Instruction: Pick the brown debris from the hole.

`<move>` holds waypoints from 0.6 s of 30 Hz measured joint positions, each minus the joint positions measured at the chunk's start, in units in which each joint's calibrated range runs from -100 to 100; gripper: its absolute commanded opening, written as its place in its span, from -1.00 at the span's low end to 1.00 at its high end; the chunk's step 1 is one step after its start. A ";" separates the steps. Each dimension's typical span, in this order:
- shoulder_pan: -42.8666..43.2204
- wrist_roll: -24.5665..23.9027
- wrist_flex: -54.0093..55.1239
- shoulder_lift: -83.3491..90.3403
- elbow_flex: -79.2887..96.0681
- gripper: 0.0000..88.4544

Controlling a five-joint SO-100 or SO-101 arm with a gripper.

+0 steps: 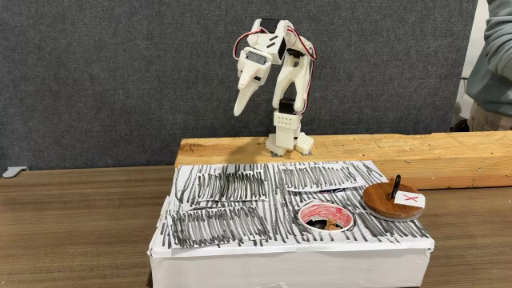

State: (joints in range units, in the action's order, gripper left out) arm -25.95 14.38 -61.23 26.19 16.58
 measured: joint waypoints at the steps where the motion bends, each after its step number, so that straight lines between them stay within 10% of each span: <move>1: 0.00 0.00 0.00 0.00 0.00 -0.55; 9: 28.05 -12.96 -1.11 0.92 16.81 -0.55; 18: 30.44 -14.15 -1.11 0.84 17.26 -0.55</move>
State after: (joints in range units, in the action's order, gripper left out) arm 4.49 0.23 -62.34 27.03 33.84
